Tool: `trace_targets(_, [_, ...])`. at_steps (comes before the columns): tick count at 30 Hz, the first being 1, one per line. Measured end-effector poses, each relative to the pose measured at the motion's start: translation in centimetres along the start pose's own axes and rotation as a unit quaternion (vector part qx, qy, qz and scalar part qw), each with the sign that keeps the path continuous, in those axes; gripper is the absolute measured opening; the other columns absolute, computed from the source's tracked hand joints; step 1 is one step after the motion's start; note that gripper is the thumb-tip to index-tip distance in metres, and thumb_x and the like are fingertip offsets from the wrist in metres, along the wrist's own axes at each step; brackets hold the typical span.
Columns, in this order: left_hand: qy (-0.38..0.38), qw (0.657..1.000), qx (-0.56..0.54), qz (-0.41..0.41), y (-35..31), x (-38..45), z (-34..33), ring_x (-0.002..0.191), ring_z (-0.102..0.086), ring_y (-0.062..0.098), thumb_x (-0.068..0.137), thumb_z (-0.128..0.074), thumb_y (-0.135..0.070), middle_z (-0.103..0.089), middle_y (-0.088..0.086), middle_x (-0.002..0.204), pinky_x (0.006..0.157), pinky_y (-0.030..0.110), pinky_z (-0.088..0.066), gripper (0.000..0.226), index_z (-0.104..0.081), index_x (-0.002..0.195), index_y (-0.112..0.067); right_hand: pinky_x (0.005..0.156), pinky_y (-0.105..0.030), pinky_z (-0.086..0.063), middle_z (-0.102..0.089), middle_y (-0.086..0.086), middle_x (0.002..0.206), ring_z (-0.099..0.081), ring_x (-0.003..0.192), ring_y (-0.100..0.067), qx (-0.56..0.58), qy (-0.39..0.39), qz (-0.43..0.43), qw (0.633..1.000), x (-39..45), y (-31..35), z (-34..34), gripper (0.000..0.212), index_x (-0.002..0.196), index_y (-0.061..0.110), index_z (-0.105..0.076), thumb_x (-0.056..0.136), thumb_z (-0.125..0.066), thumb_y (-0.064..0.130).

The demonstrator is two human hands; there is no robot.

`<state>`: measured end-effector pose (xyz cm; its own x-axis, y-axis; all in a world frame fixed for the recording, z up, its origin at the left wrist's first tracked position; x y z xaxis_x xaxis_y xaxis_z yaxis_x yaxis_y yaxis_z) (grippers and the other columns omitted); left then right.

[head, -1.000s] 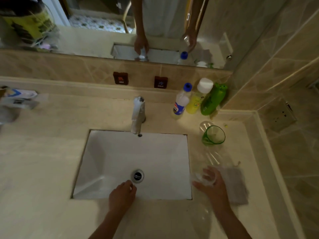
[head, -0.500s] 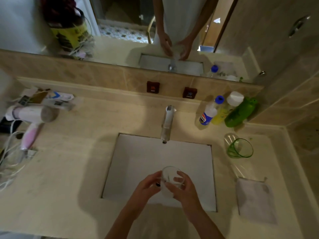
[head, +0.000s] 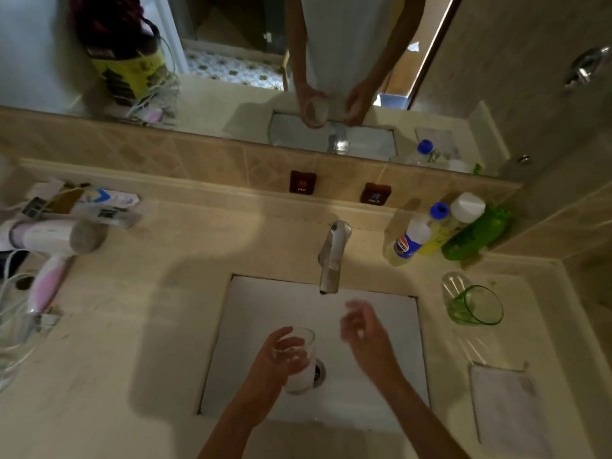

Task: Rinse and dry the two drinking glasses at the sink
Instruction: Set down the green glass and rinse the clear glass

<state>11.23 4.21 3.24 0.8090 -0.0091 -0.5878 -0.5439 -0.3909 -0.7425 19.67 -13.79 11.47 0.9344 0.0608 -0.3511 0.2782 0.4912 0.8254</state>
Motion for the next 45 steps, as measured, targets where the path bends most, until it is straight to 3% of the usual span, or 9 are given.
trace_targets(4, [-0.012, 1.000, 0.017, 0.002, -0.3, 2.1, -0.1, 0.104, -0.067, 0.022, 0.024, -0.106, -0.047, -0.065, 0.015, 0.126, 0.093, 0.041, -0.054, 0.123, -0.054, 0.133, -0.021, 0.099, -0.034, -0.050, -0.034, -0.008, 0.140, -0.049, 0.119, -0.026, -0.232, -0.070, 0.197, 0.950, 8.1, 5.6, 2.1, 0.066, 0.139, 0.021, -0.041, 0.083, -0.070, 0.004])
trace_targets(7, [-0.001, 0.998, 0.068, 0.002, -0.6, 3.7, -0.8, 0.114, -0.063, 0.018, 0.037, -0.102, -0.031, -0.062, 0.004, 0.130, 0.089, 0.034, -0.054, 0.108, -0.051, 0.133, -0.032, 0.107, -0.037, -0.039, -0.016, -0.008, 0.156, -0.030, 0.139, -0.031, -0.373, -0.032, 0.313, 0.873, 12.0, 8.8, 1.0, 0.064, 0.143, 0.026, -0.038, 0.088, -0.067, 0.012])
trace_targets(10, [0.004, 0.996, 0.087, -0.004, -1.0, 5.2, -1.5, 0.125, -0.057, 0.019, 0.043, -0.101, -0.026, -0.058, -0.002, 0.134, 0.099, 0.041, -0.056, 0.105, -0.049, 0.134, -0.036, 0.111, -0.038, -0.039, -0.027, -0.007, 0.157, -0.031, 0.139, -0.030, -0.442, 0.046, 0.336, 0.830, 14.4, 9.3, -0.4, 0.042, 0.138, 0.021, -0.049, 0.096, -0.048, 0.029])
trace_targets(12, [0.013, 0.994, 0.104, -0.016, -1.5, 6.1, -2.1, 0.127, -0.056, 0.019, 0.044, -0.102, -0.027, -0.057, -0.001, 0.137, 0.105, 0.045, -0.054, 0.106, -0.047, 0.135, -0.036, 0.097, -0.044, -0.051, -0.052, -0.014, 0.139, -0.049, 0.120, -0.038, -0.483, 0.042, 0.390, 0.783, 14.4, 9.6, -1.1, 0.039, 0.110, 0.008, -0.067, 0.095, -0.038, 0.030])
trace_targets(15, [0.018, 0.991, 0.126, -0.031, -2.1, 7.2, -2.8, 0.129, -0.055, 0.018, 0.042, -0.101, -0.028, -0.057, 0.000, 0.138, 0.109, 0.047, -0.052, 0.111, -0.045, 0.138, -0.031, 0.089, -0.040, -0.054, -0.063, -0.016, 0.124, -0.057, 0.107, -0.039, -0.442, 0.054, 0.405, 0.798, 14.4, 10.0, -0.7, 0.036, 0.091, 0.005, -0.071, 0.090, -0.040, 0.023])
trace_targets(26, [0.056, 0.984, 0.163, -0.038, -2.7, 9.2, -3.7, 0.128, -0.054, 0.011, 0.061, -0.095, 0.004, -0.057, -0.003, 0.139, 0.106, 0.035, -0.053, 0.097, -0.045, 0.138, -0.028, 0.092, -0.030, -0.046, -0.059, -0.008, 0.119, -0.051, 0.103, -0.029, -0.459, 0.088, 0.422, 0.777, 15.3, 9.7, -0.5, 0.015, 0.101, 0.009, -0.064, 0.088, -0.058, 0.013])
trace_targets(36, [0.055, 0.979, 0.194, -0.028, -1.8, 9.4, -4.3, 0.123, -0.050, 0.000, 0.064, -0.097, -0.006, -0.052, -0.013, 0.135, 0.084, 0.004, -0.046, 0.098, -0.040, 0.140, -0.030, 0.091, -0.031, -0.044, -0.057, -0.008, 0.124, -0.047, 0.106, -0.028, -0.429, 0.115, 0.378, 0.812, 15.3, 10.7, -0.3, 0.045, 0.110, 0.004, -0.064, 0.086, -0.033, 0.025])
trace_targets(42, [0.053, 0.979, 0.196, -0.027, -0.9, 9.5, -4.0, 0.127, -0.050, 0.009, 0.063, -0.097, -0.006, -0.050, -0.009, 0.136, 0.099, 0.022, -0.046, 0.091, -0.043, 0.130, -0.035, 0.092, -0.033, -0.048, -0.055, -0.009, 0.122, -0.047, 0.105, -0.027, -0.405, 0.108, 0.391, 0.819, 15.4, 10.1, -0.6, 0.039, 0.108, 0.004, -0.063, 0.088, -0.032, 0.019])
trace_targets(45, [0.055, 0.977, 0.202, -0.033, -0.6, 9.3, -3.8, 0.132, -0.048, 0.015, 0.061, -0.098, -0.011, -0.049, -0.006, 0.140, 0.113, 0.040, -0.045, 0.094, -0.044, 0.133, -0.034, 0.099, -0.033, -0.048, -0.046, 0.000, 0.137, -0.043, 0.121, -0.022, -0.321, 0.079, 0.334, 0.883, 15.7, 9.0, -0.2, 0.045, 0.126, 0.017, -0.052, 0.086, -0.060, -0.002])
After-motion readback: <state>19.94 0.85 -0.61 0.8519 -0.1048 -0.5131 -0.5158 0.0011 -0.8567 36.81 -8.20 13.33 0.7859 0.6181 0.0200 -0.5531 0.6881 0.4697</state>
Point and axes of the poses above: each hand's wrist, its own x-axis towards the middle knuckle, its own z-axis out of the back of the hand, y = z × x, the point moved 5 cm from there along x, towards the middle knuckle
